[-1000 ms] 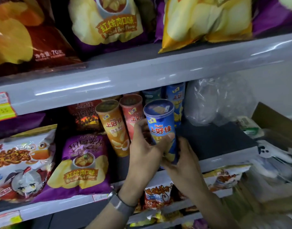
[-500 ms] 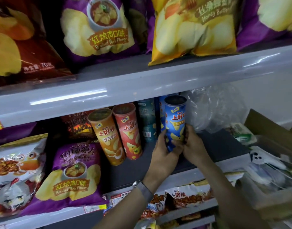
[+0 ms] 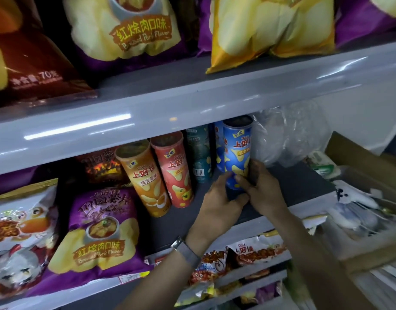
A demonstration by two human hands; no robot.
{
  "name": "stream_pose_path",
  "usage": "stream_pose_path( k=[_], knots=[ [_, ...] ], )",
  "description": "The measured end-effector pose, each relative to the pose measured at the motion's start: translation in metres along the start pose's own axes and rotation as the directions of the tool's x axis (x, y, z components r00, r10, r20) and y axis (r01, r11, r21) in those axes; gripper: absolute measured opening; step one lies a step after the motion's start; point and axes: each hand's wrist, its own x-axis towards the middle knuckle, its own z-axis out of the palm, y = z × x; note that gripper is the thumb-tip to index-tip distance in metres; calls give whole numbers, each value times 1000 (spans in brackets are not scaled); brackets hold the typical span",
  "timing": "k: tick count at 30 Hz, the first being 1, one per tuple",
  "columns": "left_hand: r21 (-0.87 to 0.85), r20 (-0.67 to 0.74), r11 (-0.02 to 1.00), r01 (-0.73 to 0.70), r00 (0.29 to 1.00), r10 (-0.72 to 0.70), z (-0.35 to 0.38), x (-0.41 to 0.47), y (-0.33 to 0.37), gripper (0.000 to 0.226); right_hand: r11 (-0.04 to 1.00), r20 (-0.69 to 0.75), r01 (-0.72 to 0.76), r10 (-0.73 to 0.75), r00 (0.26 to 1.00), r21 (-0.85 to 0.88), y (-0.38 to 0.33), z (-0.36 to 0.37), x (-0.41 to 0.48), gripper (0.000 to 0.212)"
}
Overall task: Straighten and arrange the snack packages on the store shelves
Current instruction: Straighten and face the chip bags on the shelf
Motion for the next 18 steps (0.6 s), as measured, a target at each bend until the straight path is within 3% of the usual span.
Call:
stream_pose_path(
  k=[4,7,12,18],
  knots=[
    [236,120,962,-140,986,114,-38,-44,16,50,994,-130,-63,52,990,-87,-13,-2,-29,38],
    [406,106,892,-196,980,167,-81,-80,18,45,989,-115,-74,59,992,-127,-31,9,-53,34],
    [563,-36,820,-101,989,146,-165,-136,3,41,984,78,-12,27,997,-178,-83,51,-93,39],
    [495,-296,869,18,943,149,-238,-188,-33,45,989,316,-91,51,947,114,-147,113,-129,20]
  ],
)
